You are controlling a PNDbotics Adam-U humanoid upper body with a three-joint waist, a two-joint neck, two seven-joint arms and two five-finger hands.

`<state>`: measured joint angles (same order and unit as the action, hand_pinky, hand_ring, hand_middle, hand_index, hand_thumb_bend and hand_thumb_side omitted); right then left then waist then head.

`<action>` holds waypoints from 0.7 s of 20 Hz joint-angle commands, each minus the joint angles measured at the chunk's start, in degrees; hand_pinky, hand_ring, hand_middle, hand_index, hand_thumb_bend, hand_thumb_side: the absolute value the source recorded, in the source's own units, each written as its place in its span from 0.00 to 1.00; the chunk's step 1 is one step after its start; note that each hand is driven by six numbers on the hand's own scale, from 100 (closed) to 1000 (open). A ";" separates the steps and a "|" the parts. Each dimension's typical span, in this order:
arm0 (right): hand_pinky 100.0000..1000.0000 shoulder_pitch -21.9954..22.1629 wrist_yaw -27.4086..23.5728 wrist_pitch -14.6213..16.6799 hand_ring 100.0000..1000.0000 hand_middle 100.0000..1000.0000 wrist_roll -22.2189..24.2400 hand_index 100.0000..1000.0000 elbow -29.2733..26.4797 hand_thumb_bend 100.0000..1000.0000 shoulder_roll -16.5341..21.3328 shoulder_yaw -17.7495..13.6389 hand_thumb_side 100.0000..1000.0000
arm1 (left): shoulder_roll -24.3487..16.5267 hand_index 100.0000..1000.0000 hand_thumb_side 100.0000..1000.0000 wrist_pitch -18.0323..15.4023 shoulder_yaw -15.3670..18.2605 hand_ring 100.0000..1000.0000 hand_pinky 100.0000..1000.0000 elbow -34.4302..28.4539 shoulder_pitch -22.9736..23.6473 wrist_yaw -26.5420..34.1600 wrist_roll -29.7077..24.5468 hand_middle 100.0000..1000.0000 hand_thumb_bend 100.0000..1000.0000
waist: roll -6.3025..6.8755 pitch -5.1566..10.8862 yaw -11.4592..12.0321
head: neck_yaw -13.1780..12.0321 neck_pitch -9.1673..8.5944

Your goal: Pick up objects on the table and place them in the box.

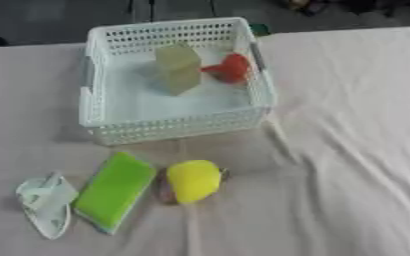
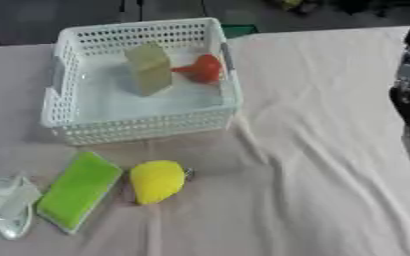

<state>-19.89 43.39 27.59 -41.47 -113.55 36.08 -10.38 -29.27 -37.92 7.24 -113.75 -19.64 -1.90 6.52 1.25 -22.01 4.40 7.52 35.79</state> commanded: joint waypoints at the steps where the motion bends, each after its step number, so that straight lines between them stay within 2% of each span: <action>1: 0.76 -0.59 -1.81 0.76 0.79 0.75 1.60 0.90 -1.04 0.06 3.99 0.73 1.00 | -2.68 1.00 0.88 1.76 -0.01 1.00 1.00 -0.84 -0.06 -3.30 0.52 0.95 0.00 | 0.13 1.75 0.33 | -1.50 2.57; 2: 0.76 -0.60 -2.29 0.25 0.79 0.75 3.05 0.90 -1.04 0.06 4.52 1.05 1.00 | -2.89 1.00 0.88 2.08 -0.11 1.00 1.00 -0.84 0.01 -4.17 0.63 0.95 0.00 | 0.21 1.97 0.53 | -1.74 2.95; 3: 0.77 -0.57 -2.69 -0.17 0.79 0.76 4.50 0.91 -1.04 0.13 5.06 1.37 1.00 | -3.11 1.00 0.88 2.33 -0.18 1.00 1.00 -0.84 0.14 -5.03 0.70 0.95 0.00 | 0.27 2.16 0.70 | -1.94 3.22; 4: 0.77 -0.56 -3.03 -0.64 0.79 0.76 6.16 0.91 -1.04 0.13 5.61 1.74 1.00 | -3.32 1.00 0.88 2.56 -0.21 1.00 1.00 -0.84 0.33 -5.99 0.72 0.95 0.00 | 0.32 2.33 0.84 | -2.09 3.44; 5: 0.77 -0.56 -3.27 -1.01 0.79 0.77 7.73 0.92 -1.04 0.20 6.25 2.09 1.00 | -3.51 1.00 0.88 2.78 -0.22 1.00 1.00 -0.84 0.53 -6.95 0.69 0.95 0.00 | 0.35 2.48 0.98 | -2.19 3.56; 6: 0.77 -0.61 -3.34 -1.45 0.79 0.77 9.46 0.92 -1.04 0.20 7.03 2.55 1.00 | -3.63 1.00 0.88 3.01 -0.20 1.00 1.00 -0.84 0.76 -8.08 0.58 0.95 0.00 | 0.36 2.61 1.13 | -2.25 3.65; 7: 0.78 -0.75 -3.36 -1.83 0.79 0.78 11.08 0.93 -1.04 0.27 7.84 3.03 1.00 | -3.64 1.00 0.89 3.20 -0.24 1.00 1.00 -0.84 0.92 -9.10 0.54 0.95 0.00 | 0.34 2.72 1.22 | -2.27 3.71; 14: 0.79 -3.28 -4.42 -3.17 0.81 0.79 20.84 0.94 -1.04 0.35 13.00 7.39 1.00 | -3.31 1.00 0.90 4.24 -1.27 1.00 1.00 -0.84 0.96 -13.32 0.50 0.95 0.00 | -0.06 3.24 1.30 | -2.12 3.73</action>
<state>-22.44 39.69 24.55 -21.96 -113.55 46.34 -3.11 -30.84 -33.99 5.81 -113.75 -18.21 -14.54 6.96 1.19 -20.18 5.65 5.52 39.25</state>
